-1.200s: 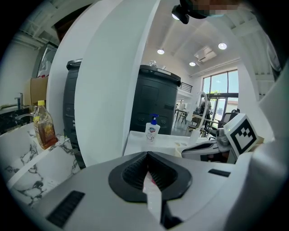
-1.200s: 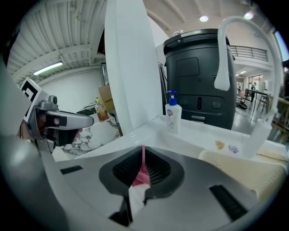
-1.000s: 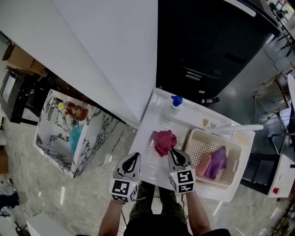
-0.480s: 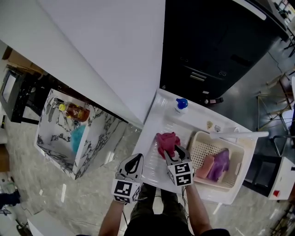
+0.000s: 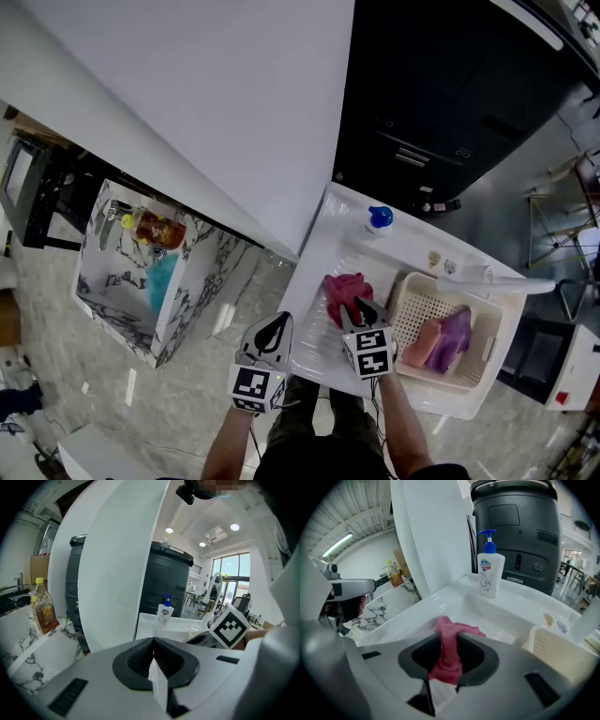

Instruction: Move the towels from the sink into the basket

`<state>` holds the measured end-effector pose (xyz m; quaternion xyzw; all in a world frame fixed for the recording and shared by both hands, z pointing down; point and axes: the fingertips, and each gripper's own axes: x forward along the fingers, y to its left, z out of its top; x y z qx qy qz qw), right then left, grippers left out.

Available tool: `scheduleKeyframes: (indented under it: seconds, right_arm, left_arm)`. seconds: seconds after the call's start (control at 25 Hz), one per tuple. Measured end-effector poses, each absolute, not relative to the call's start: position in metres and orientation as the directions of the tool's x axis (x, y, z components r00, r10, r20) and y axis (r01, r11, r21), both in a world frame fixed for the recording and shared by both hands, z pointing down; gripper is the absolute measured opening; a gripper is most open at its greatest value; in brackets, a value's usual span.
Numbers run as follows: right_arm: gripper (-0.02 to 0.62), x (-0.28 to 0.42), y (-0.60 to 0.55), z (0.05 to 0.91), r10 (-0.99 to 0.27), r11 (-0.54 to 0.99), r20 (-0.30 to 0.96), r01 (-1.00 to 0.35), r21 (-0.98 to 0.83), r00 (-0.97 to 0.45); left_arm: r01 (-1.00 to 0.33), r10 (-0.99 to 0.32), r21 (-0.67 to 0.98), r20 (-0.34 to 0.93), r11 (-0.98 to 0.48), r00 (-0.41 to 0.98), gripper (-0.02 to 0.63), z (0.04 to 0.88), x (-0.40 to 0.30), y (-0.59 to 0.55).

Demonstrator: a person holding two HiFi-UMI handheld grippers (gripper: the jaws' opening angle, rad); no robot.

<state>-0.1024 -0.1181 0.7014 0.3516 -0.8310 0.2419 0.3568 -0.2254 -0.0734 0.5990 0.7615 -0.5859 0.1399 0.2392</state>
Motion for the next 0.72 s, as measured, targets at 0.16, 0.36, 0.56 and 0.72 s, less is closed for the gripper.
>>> scheduleKeyframes:
  seconds: [0.16, 0.36, 0.56, 0.72]
  right_arm:
    - [0.092, -0.105, -0.119, 0.702, -0.405, 0.642, 0.763, -0.751, -0.155, -0.504]
    - [0.081, -0.106, -0.119, 0.698, -0.406, 0.644, 0.756, -0.748, -0.162, -0.514]
    - [0.077, -0.104, -0.121, 0.688, -0.436, 0.64, 0.732, -0.752, -0.157, -0.524]
    - [0.075, -0.098, -0.119, 0.675, -0.457, 0.637, 0.716, -0.756, -0.15, -0.528]
  left_arm:
    - [-0.963, -0.832, 0.193, 0.489, -0.189, 0.262, 0.008, 0.597, -0.231, -0.075]
    - [-0.965, -0.835, 0.19, 0.489, -0.181, 0.253, 0.008, 0.597, -0.233, -0.072]
    - [-0.964, -0.838, 0.189, 0.482, -0.186, 0.256, 0.008, 0.592, -0.231, -0.07]
    - [-0.964, -0.844, 0.182, 0.469, -0.195, 0.26, 0.008, 0.585, -0.227, -0.068]
